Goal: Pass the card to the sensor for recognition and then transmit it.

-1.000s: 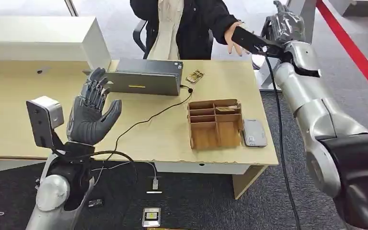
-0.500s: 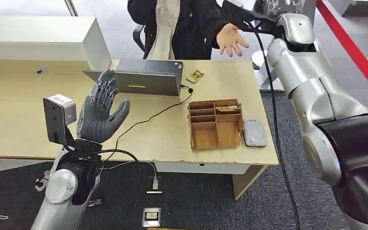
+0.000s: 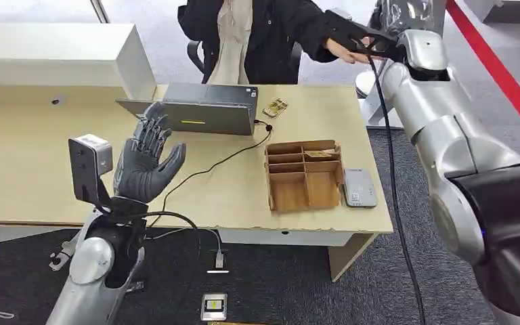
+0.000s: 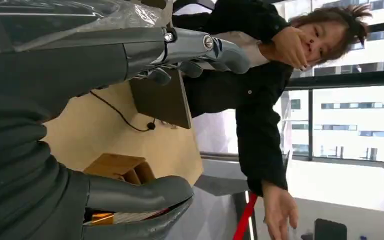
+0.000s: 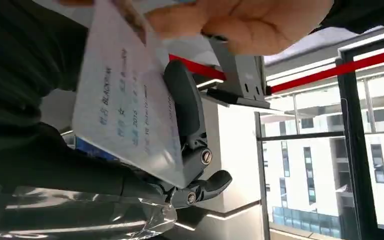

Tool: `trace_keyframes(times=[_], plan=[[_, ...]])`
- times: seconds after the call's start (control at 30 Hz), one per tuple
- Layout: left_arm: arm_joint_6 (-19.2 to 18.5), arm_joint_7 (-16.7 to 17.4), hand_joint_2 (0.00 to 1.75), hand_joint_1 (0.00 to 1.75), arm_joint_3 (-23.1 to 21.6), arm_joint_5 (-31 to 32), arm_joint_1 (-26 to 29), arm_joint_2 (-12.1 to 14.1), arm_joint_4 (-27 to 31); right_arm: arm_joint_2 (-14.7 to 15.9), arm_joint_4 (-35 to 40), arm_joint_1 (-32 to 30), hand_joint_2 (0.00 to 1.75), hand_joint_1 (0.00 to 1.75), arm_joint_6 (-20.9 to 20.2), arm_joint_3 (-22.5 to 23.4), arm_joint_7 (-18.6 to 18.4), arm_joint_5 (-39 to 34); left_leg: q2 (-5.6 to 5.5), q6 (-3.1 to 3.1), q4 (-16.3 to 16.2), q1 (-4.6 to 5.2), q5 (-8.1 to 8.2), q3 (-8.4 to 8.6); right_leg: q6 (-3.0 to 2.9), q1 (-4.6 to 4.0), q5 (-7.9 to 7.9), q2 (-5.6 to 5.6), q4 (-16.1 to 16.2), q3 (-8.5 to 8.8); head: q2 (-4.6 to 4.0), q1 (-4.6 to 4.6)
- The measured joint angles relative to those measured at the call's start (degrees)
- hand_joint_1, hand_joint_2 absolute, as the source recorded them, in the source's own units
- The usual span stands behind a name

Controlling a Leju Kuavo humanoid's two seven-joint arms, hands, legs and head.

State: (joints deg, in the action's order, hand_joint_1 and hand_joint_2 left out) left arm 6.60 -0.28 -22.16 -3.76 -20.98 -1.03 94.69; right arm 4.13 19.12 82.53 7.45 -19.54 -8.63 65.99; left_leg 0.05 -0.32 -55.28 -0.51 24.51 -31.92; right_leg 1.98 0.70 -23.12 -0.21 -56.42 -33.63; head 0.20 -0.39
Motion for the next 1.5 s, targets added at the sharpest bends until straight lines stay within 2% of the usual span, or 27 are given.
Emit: trace_keyframes(times=[0.4,0.43,0.47,0.5,1.03,1.23,1.37,1.5], plan=[[0.0,-2.2,1.75,0.00,-0.1,-3.2,-2.6,0.0,-3.7,0.6,-0.8,-1.4,1.75,1.75,-0.1,-0.3,-0.3,0.4,0.00,0.00,0.0,-0.01,0.00,-0.01,0.00,-0.01,0.00,0.00,0.0,-0.02,0.00,0.00],[0.0,-2.3,1.75,0.00,-0.1,-3.3,-2.8,0.0,-4.0,0.6,-0.9,-1.4,1.75,1.54,-0.1,-0.3,-0.3,0.5,0.00,0.00,0.0,-0.01,0.00,-0.01,0.00,-0.01,0.00,0.00,0.0,-0.02,0.00,0.00],[0.0,-2.5,1.75,0.00,-0.1,-3.4,-3.1,0.0,-4.2,0.6,-0.9,-1.4,1.75,0.10,-0.1,-0.3,-0.3,0.5,0.00,0.00,0.0,-0.01,0.00,-0.01,0.00,-0.01,0.00,0.00,0.0,-0.02,0.00,0.00],[0.0,-2.6,1.75,0.00,-0.1,-3.5,-3.3,0.0,-4.4,0.6,-0.9,-1.4,1.75,0.00,-0.1,-0.3,-0.3,0.5,0.00,0.00,0.0,-0.01,0.00,-0.01,0.00,-0.01,0.00,0.00,0.0,-0.03,0.00,0.00],[0.6,-4.8,1.75,0.00,-1.3,-5.2,-5.5,0.0,-8.3,0.9,-1.1,-1.4,1.75,0.00,2.1,-0.3,1.4,0.6,0.04,0.00,0.0,-0.02,0.00,0.00,0.00,-0.01,0.00,0.02,0.0,-0.04,0.00,0.00],[1.5,-5.3,1.75,0.00,-1.4,-5.1,-5.5,0.0,-9.4,1.1,-1.1,-1.4,1.75,0.00,6.0,-0.2,6.6,-4.8,0.04,0.00,0.0,-0.01,0.00,-0.01,0.00,-0.01,0.00,0.02,0.0,-0.03,0.00,0.00],[3.2,-5.8,1.75,0.00,-1.3,-4.7,-5.3,0.0,-9.6,1.0,-1.1,-1.5,1.75,0.00,9.2,1.0,13.5,-10.9,0.03,0.00,0.0,-0.01,0.00,-0.02,0.00,-0.01,0.00,0.02,0.0,-0.03,0.00,0.00],[3.8,-5.8,1.75,0.00,-1.3,-4.6,-5.2,0.0,-9.6,0.7,-1.1,-1.6,1.75,0.00,9.4,1.8,15.4,-12.4,0.03,0.00,0.0,-0.01,0.00,-0.02,0.00,-0.01,0.00,0.02,0.0,-0.03,0.00,0.00]])
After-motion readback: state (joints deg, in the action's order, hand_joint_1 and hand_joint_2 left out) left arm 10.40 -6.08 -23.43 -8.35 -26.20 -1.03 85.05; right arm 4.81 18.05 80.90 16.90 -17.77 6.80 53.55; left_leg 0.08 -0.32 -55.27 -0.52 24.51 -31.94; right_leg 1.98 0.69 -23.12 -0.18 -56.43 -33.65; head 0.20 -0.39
